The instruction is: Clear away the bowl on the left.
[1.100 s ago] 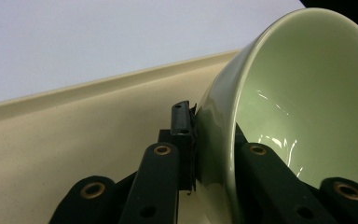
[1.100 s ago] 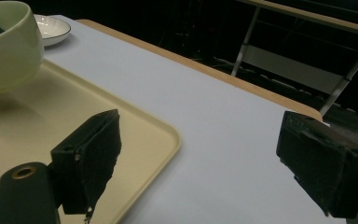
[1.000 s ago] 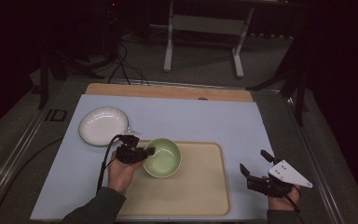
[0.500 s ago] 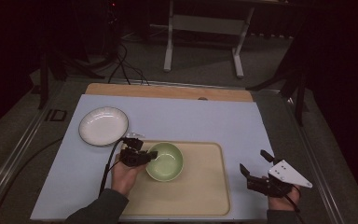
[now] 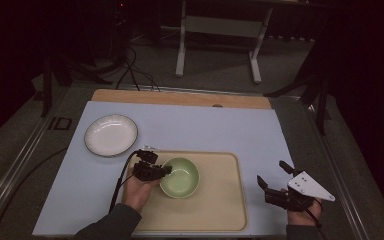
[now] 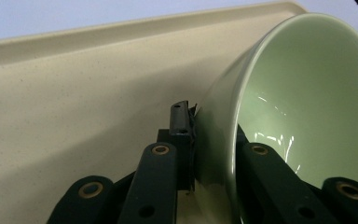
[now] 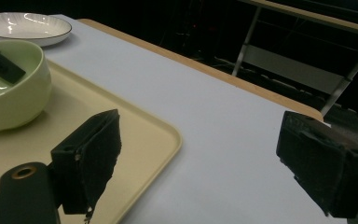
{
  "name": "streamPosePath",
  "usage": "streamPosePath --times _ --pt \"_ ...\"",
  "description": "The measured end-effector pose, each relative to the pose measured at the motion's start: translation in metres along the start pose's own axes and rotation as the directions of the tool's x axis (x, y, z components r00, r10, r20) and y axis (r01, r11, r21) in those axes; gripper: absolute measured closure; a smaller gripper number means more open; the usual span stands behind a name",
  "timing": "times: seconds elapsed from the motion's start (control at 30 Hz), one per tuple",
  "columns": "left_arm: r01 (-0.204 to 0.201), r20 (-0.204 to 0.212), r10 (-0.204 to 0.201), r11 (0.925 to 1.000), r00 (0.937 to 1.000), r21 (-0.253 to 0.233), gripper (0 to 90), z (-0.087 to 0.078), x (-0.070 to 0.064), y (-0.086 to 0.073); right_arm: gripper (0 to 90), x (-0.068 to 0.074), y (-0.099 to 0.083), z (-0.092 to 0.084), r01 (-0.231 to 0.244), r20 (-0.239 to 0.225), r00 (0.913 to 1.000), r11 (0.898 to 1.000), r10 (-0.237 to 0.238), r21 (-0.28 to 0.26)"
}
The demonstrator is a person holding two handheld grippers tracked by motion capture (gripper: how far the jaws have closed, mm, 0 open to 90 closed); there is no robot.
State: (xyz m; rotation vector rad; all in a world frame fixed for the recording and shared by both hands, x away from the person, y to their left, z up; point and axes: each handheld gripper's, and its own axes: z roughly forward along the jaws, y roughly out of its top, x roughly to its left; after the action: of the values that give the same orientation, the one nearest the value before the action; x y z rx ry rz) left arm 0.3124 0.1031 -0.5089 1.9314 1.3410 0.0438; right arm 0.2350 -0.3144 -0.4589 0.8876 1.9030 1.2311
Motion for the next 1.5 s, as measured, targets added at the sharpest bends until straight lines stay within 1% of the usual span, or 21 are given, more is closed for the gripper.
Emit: streamPosePath --times 0.13,0.3,0.43,0.53,0.6,0.8,0.83,0.87,1.0,1.07,1.13,1.17,1.27,1.33,1.37,1.4,1.43,1.47,1.5 --pt "0.011 0.03 -0.011 0.9999 0.9995 0.012 81.8 0.003 0.0 0.0 13.4 0.0 0.0 0.0 0.0 -0.001 1.0 1.0 0.0 0.001" --pt "0.006 0.034 -0.006 0.9999 0.9994 0.016 81.8 0.005 -0.001 0.0 13.4 0.0 0.0 0.0 0.0 -0.001 1.0 1.0 0.0 0.001" --pt "0.012 0.047 -0.013 0.9998 0.9988 0.019 81.5 0.008 0.001 0.0 13.4 0.0 0.0 0.001 0.0 -0.002 1.0 1.0 0.0 0.003" --pt "0.013 0.044 -0.014 0.9997 0.9989 0.021 81.6 0.01 0.002 0.001 13.4 0.0 0.0 0.001 0.002 -0.002 1.0 1.0 -0.002 0.003" --pt "0.022 0.051 -0.023 0.9995 0.9984 0.023 80.9 0.011 0.004 0.001 13.4 0.0 0.0 0.001 0.001 -0.002 1.0 1.0 -0.001 0.004" --pt "0.019 0.053 -0.02 0.9998 0.9984 0.009 71.1 0.012 0.003 0.002 13.4 0.0 0.0 0.001 0.003 -0.001 1.0 1.0 -0.003 0.006" --pt "0.019 0.053 -0.02 0.9998 0.9984 0.009 71.1 0.012 0.003 0.002 13.4 0.0 0.0 0.001 0.003 -0.002 1.0 1.0 -0.003 0.006" --pt "0.013 0.063 -0.011 0.9993 0.998 -0.034 65.4 0.004 0.003 0.005 13.4 0.0 0.0 0.001 0.003 -0.002 1.0 1.0 -0.003 0.005" --pt "0.005 0.054 0.0 0.9962 0.9986 -0.087 58.1 -0.009 0.005 0.01 13.4 0.0 0.0 0.001 0.004 -0.002 1.0 1.0 -0.004 0.006" --pt "0.002 0.047 0.003 0.9944 0.9989 -0.106 55.5 -0.014 0.007 0.011 13.4 0.0 0.0 0.001 0.005 -0.001 1.0 1.0 -0.005 0.008" --pt "0.0 0.043 0.005 0.9938 0.9991 -0.111 53.9 -0.017 0.008 0.012 13.4 0.0 0.0 0.001 0.005 -0.001 1.0 1.0 -0.005 0.008" --pt "-0.005 0.04 0.01 0.9914 0.9992 -0.131 53.2 -0.022 0.009 0.013 13.4 0.0 0.0 0.001 0.004 -0.001 1.0 1.0 -0.004 0.007" --pt "-0.026 0.027 0.03 0.9866 0.9992 -0.161 49.8 -0.032 0.009 0.017 13.4 0.0 0.0 0.001 0.004 -0.001 1.0 1.0 -0.004 0.007" --pt "-0.031 0.023 0.035 0.9852 0.9991 -0.169 48.9 -0.034 0.009 0.017 13.4 0.0 0.0 0.001 0.004 -0.002 1.0 1.0 -0.004 0.006" --pt "-0.044 0.001 0.045 0.9804 0.999 -0.192 47.6 -0.04 0.009 0.019 13.4 0.0 0.0 0.001 0.004 -0.001 1.0 1.0 -0.004 0.007" --pt "-0.044 0.001 0.045 0.9804 0.999 -0.192 47.2 -0.04 0.009 0.019 13.4 0.0 0.0 0.001 0.004 -0.001 1.0 1.0 -0.004 0.007" --pt "-0.053 -0.021 0.05 0.977 0.9985 -0.207 47.2 -0.044 0.008 0.02 13.4 0.0 0.0 0.001 0.004 -0.001 1.0 1.0 -0.004 0.006" --pt "-0.069 -0.054 0.058 0.9719 0.9969 -0.225 47.0 -0.051 0.008 0.021 13.4 0.0 0.0 0.001 0.004 -0.001 1.0 1.0 -0.004 0.006" --pt "-0.079 -0.075 0.063 0.9687 0.9952 -0.235 46.8 -0.055 0.008 0.021 13.4 0.0 0.0 0.001 0.004 -0.001 1.0 1.0 -0.003 0.006"
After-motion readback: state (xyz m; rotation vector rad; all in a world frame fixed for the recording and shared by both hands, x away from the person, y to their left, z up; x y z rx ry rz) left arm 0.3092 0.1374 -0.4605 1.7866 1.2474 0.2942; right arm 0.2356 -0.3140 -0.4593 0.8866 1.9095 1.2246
